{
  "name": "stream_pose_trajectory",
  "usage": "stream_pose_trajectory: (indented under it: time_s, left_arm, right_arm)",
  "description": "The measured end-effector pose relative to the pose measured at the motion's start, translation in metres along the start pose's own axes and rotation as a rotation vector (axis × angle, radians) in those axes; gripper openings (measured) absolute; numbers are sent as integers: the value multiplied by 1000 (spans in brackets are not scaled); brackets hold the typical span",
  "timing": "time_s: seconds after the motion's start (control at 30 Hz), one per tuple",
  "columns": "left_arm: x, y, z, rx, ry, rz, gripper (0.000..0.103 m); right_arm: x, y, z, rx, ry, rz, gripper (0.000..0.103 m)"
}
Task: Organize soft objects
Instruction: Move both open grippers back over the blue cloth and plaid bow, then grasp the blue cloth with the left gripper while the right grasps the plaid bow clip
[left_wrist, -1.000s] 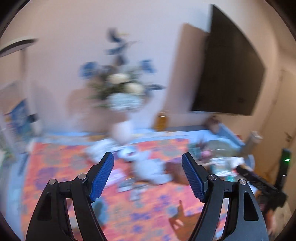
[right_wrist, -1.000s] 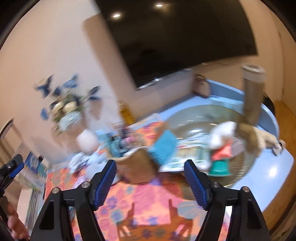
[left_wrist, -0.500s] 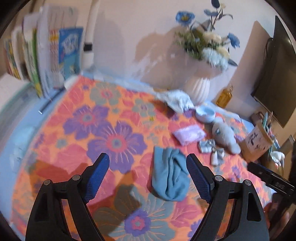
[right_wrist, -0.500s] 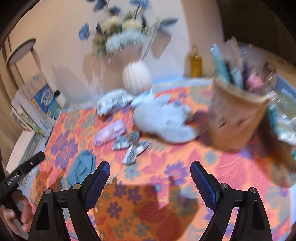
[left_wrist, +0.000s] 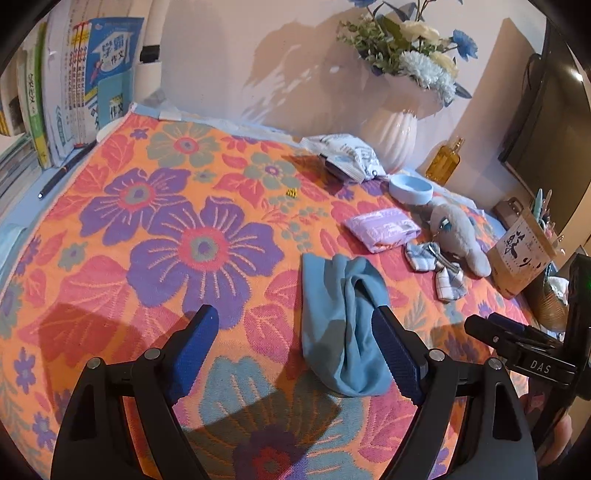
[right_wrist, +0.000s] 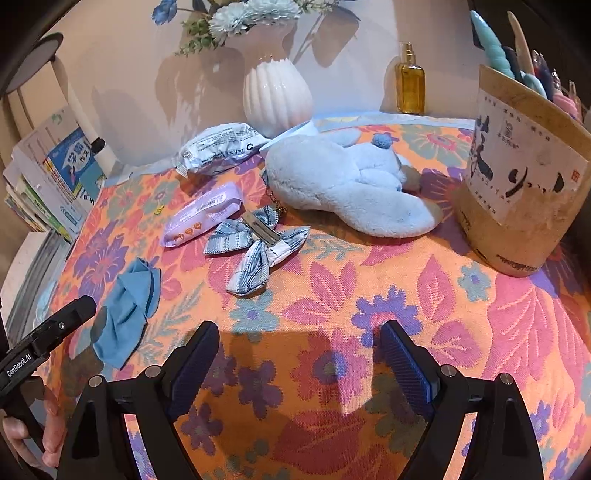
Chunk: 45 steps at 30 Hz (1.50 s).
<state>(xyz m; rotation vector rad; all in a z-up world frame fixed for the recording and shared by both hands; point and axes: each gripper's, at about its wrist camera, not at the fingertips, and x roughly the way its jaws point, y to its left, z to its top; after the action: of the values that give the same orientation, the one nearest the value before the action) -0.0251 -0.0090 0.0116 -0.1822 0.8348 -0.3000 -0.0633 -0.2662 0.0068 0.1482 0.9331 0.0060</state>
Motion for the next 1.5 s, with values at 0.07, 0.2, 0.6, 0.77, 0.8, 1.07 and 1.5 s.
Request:
stream_pose_trajectory:
  time_s: [0.07,0.2,0.6,0.77,0.8,1.07,1.5]
  left_arm:
    - [1,1,0,-5,8,-8,84]
    - [-2,1,-1,-2,18,-6,84]
    - [19,-32,-1,99,100,2,84]
    - [22,-39,-3,143,91,36,84]
    - [22,-41,-4,155,90,48,84]
    - [29,-55,-8,239,98,140,81]
    - [18,-48,-10,203,50,71,12]
  right_arm:
    - [2,2,0,-8,4,-6,91]
    - [2,0,0,6,23,-5,94]
    - [32,10,37,76,102,19,103]
    - [45,24,47,45,28,16,102]
    - [47,27,48,32,21,-2,98]
    - [49,42,49,-60,-17,-90,43]
    - [28,46,34,-74,-61,30,25]
